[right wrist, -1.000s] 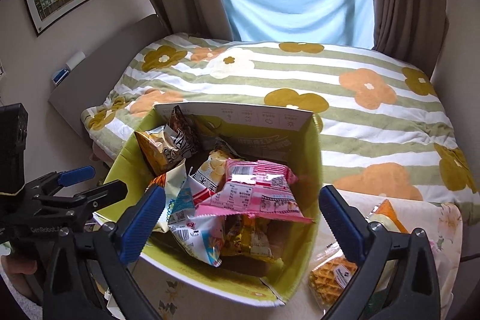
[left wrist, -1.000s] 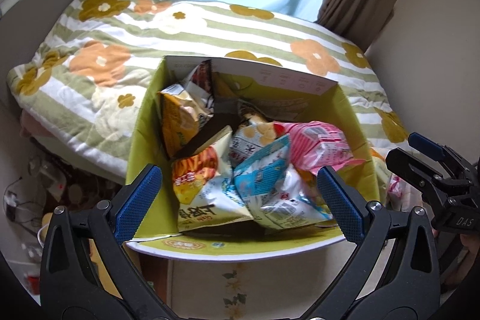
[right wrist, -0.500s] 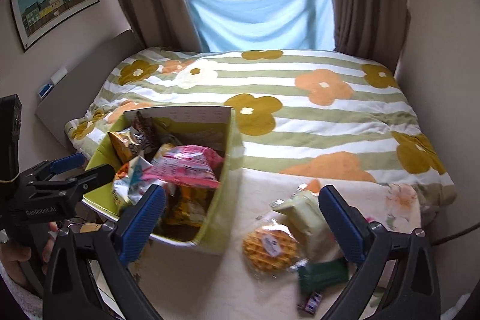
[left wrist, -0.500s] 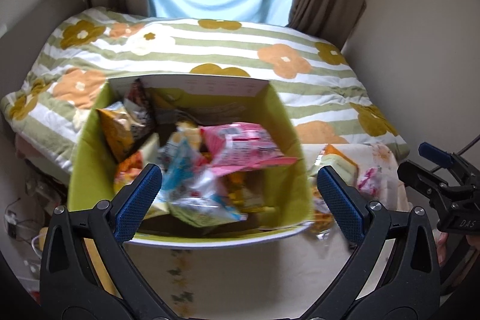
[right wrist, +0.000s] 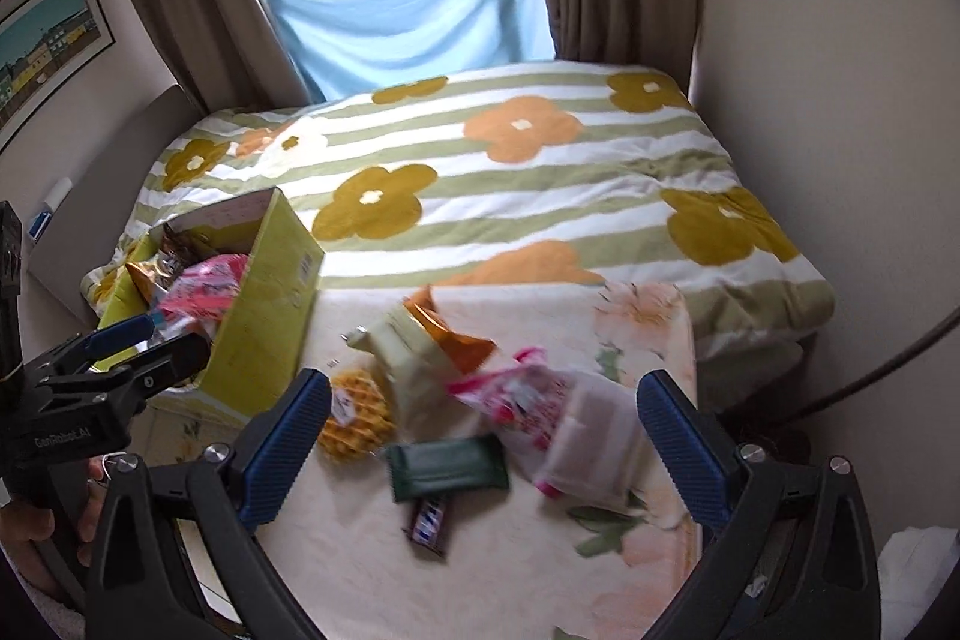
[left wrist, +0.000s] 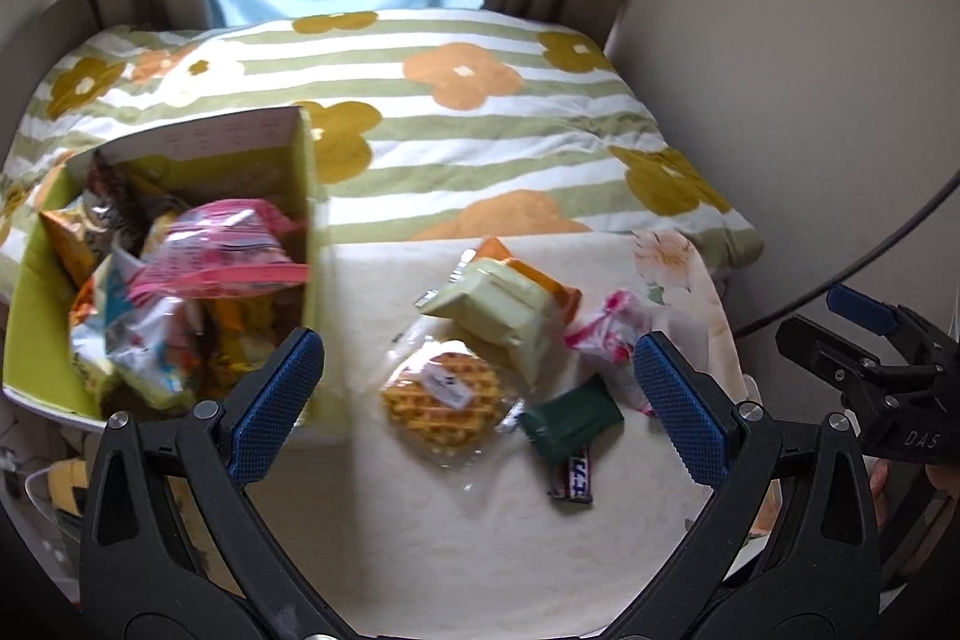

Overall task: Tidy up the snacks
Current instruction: 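Withdraw both tools from the box toward the remaining snacks, then grasp the orange-topped cake pack with the left tool while the right tool grasps the white pack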

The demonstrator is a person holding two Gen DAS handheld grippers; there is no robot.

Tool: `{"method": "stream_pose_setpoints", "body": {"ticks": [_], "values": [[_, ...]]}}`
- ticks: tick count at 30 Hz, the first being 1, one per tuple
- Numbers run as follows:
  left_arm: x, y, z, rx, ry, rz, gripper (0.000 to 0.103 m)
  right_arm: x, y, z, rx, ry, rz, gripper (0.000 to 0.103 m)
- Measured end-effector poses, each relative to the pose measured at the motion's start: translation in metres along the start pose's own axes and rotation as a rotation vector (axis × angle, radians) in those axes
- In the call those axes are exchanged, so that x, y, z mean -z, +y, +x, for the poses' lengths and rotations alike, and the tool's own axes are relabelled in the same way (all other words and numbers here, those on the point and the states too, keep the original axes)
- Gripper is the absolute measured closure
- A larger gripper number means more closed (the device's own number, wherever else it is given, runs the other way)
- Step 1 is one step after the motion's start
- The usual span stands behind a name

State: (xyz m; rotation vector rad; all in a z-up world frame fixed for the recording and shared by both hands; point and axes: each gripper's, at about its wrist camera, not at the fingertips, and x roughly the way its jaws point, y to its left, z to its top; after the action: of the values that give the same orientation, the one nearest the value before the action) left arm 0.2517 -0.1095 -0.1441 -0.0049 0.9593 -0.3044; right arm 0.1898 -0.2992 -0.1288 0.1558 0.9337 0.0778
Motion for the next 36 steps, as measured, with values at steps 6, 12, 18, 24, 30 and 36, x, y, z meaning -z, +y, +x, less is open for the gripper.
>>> {"method": "stream_pose_setpoints", "body": {"ticks": [6,12,18,24,30,36], "values": [[-0.001,-0.041,0.04,-0.038,0.088,0.155,0.0,0.017,-0.039,0.014,-0.014,0.056,0.085,0.001],[-0.014,-0.054,0.091,-0.053,0.194,0.268,0.0,0.032,-0.064,0.039,-0.039,0.109,0.199,0.001],[-0.021,-0.053,0.147,-0.037,0.325,0.35,0.0,0.047,-0.075,0.07,-0.076,0.152,0.349,0.001],[-0.021,-0.05,0.191,-0.035,0.422,0.427,0.0,0.054,-0.075,0.093,-0.044,0.176,0.398,0.001],[-0.021,-0.047,0.221,-0.023,0.509,0.482,0.0,0.057,-0.074,0.113,-0.024,0.192,0.423,0.001],[-0.02,-0.048,0.237,0.033,0.542,0.487,0.0,0.058,-0.077,0.126,0.011,0.197,0.441,0.001]]}}
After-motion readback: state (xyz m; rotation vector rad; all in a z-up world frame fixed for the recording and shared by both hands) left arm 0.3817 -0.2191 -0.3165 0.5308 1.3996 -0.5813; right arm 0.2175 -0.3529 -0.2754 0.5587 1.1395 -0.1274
